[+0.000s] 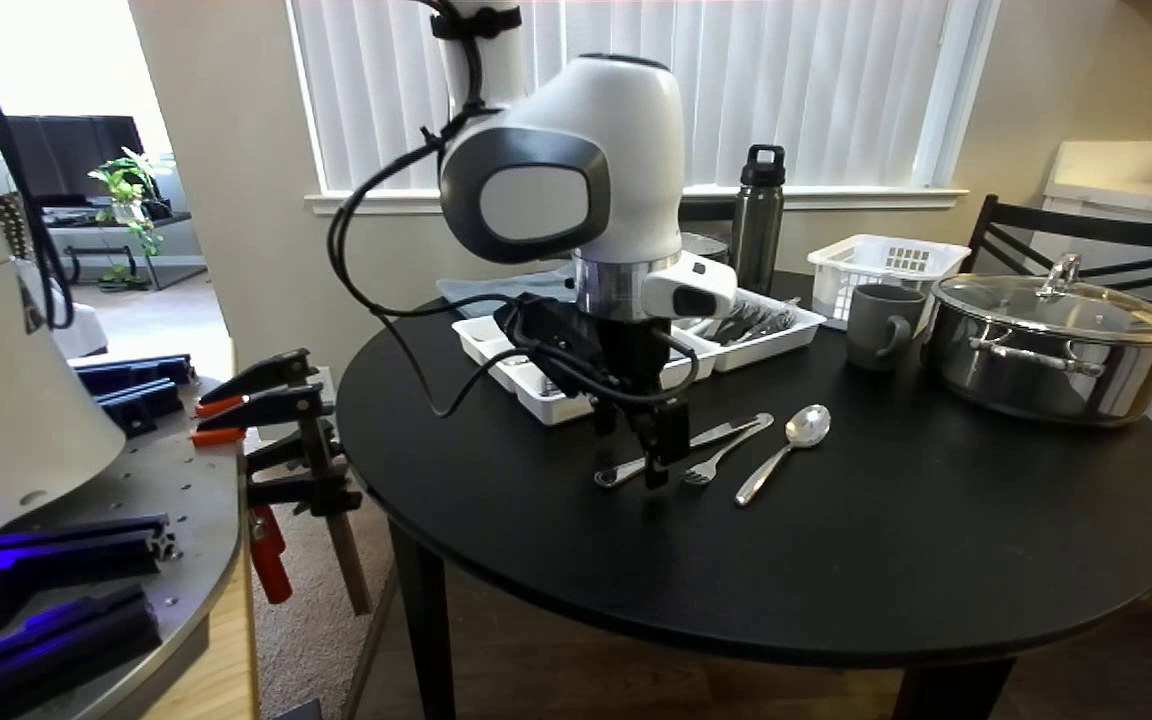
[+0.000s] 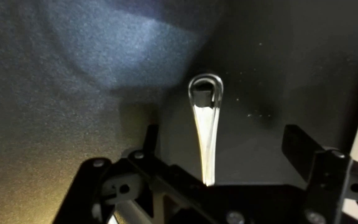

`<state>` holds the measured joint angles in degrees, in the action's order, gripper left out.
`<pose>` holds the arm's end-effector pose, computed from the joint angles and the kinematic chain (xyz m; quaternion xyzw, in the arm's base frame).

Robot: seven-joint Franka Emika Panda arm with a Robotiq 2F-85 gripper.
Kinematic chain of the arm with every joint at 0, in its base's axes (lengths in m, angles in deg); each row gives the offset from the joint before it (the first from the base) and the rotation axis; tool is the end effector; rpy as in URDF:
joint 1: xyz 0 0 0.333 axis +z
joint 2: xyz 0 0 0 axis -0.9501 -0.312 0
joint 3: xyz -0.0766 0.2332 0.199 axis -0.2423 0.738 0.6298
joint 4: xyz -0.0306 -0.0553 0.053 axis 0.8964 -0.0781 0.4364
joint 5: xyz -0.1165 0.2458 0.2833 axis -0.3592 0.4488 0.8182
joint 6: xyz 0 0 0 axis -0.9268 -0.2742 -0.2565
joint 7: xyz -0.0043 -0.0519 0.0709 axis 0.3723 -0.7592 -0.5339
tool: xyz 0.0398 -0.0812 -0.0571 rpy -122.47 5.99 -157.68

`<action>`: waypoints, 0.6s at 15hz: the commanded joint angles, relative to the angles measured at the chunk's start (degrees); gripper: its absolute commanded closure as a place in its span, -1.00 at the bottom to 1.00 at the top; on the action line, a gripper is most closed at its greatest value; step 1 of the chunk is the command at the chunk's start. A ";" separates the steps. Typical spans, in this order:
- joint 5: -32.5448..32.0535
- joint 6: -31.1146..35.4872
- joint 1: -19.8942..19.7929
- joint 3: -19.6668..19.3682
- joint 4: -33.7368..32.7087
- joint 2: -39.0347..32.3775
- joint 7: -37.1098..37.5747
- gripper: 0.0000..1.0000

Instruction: Put the cutlery in the tray

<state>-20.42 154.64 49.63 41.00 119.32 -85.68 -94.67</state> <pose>0.4440 -0.1176 0.0716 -0.9982 0.0343 -0.0433 0.0239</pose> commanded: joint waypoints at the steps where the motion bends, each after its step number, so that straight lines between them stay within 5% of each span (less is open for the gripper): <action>1: -1.61 0.63 -5.15 3.20 -2.40 -3.13 0.04 -0.46; 9: -2.46 -0.05 -6.70 4.05 -3.62 -3.32 0.26 0.57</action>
<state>-21.41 154.60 43.38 44.70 116.09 -87.96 -94.68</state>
